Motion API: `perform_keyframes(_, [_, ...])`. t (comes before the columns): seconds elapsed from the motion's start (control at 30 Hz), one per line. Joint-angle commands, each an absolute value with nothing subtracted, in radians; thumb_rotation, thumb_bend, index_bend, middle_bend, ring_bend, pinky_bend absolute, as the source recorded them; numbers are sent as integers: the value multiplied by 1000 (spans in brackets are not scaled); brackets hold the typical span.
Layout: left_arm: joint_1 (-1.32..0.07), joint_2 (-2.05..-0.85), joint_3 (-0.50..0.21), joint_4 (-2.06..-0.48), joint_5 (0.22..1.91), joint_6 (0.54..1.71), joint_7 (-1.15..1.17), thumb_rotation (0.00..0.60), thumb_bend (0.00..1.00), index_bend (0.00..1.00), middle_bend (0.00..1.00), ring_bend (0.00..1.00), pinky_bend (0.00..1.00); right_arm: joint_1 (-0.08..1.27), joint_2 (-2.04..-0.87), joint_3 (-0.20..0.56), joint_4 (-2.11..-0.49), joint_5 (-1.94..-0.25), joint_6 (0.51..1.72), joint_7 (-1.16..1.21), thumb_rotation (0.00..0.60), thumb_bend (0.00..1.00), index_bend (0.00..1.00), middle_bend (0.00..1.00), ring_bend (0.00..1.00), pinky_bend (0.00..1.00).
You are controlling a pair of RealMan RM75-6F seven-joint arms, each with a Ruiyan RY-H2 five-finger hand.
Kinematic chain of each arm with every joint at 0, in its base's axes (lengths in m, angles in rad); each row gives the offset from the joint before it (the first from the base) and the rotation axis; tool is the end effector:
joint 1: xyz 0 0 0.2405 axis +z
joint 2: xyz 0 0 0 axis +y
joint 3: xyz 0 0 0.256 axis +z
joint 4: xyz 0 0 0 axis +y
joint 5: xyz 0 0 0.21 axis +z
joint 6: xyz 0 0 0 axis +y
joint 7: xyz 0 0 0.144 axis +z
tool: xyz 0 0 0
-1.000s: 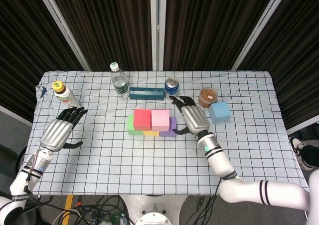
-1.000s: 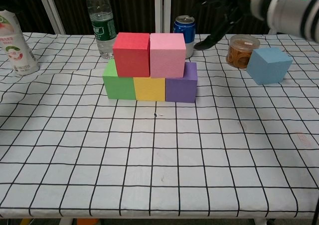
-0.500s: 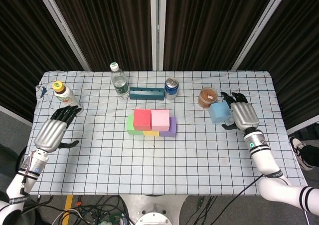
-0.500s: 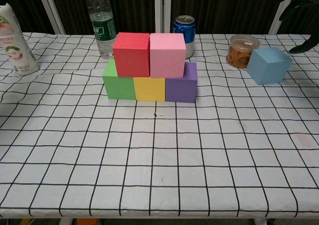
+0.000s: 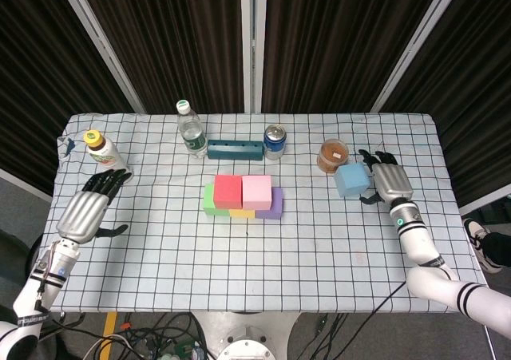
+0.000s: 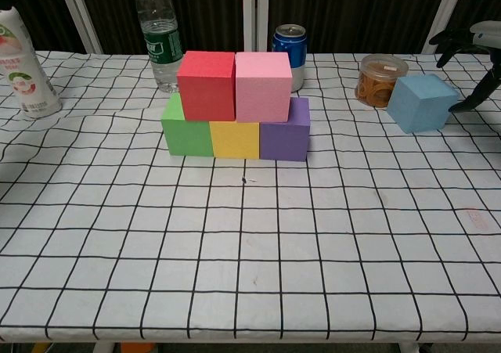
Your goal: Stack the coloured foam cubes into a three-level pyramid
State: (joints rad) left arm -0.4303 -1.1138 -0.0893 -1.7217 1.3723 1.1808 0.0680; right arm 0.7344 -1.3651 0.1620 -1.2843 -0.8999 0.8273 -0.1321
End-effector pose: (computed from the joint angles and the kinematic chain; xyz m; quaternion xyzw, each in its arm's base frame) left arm -0.2348 0.2769 0.1203 -0.6811 -0.3911 -0.3937 0.4777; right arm -0.2496 -0.3958 0.0696 0.6513 -0.4660 0.3045 0.5158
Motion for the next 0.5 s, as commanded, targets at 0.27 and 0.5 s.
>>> perform_keyframes(0.27, [-423,-1105,-92,-1728,1360,1180,62,600,130,64,39,18,92,773,-1457,191,-1116,-919,724,-84,600,63,0,192,36,0])
perform_keyframes(0.5, [-420,-1103,-97,-1730,1356,1181,55,600,131,64,39,18,92,771,-1496,196,-1045,-990,705,-11,600,78,1,228,31,0])
